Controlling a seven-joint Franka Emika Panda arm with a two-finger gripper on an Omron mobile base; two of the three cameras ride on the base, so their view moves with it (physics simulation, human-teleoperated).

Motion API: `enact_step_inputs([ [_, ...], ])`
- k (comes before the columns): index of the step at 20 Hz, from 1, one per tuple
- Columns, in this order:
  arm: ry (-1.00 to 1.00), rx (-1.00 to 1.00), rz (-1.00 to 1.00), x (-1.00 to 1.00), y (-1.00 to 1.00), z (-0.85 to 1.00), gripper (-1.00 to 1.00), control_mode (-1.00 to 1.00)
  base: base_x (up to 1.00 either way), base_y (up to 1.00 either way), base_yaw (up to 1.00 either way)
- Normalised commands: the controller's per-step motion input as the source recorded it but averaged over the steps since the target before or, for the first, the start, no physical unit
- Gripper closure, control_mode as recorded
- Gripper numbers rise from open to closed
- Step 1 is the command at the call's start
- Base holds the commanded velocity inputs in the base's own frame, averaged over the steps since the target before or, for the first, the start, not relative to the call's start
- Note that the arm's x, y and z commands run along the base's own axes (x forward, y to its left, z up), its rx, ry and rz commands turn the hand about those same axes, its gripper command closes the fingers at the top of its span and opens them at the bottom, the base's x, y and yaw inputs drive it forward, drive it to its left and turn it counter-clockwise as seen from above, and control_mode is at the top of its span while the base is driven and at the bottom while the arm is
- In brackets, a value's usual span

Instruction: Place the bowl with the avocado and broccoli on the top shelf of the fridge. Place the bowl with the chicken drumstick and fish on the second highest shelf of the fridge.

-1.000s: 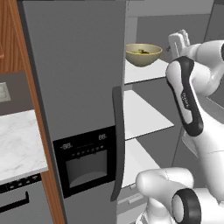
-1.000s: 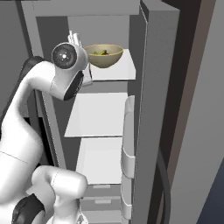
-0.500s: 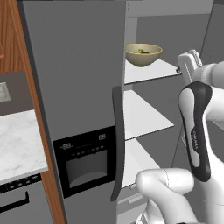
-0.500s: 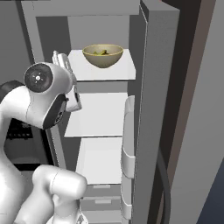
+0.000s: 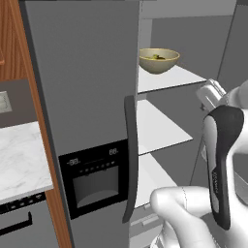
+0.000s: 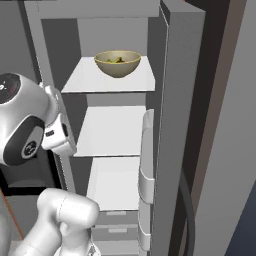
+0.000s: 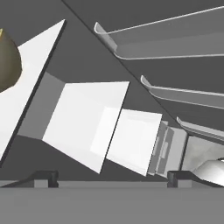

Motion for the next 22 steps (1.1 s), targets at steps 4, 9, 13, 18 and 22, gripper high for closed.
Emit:
enact_step_inputs([
  [4,0.0,-0.01,0.0,-0.1,0.01,0.0,-1.0,-1.0,0.0,0.0,0.0],
  [9,0.0,0.0,0.0,0.0,0.0,0.0,-1.0,1.0,-0.78,0.12,0.1],
  [13,0.0,0.0,0.0,0.0,0.0,0.0,-1.0,1.0,-0.85,0.52,0.26],
  [18,0.0,0.0,0.0,0.0,0.0,0.0,-1.0,1.0,-0.25,0.99,0.33],
  [22,0.0,0.0,0.0,0.0,0.0,0.0,-1.0,1.0,0.01,1.0,0.27],
])
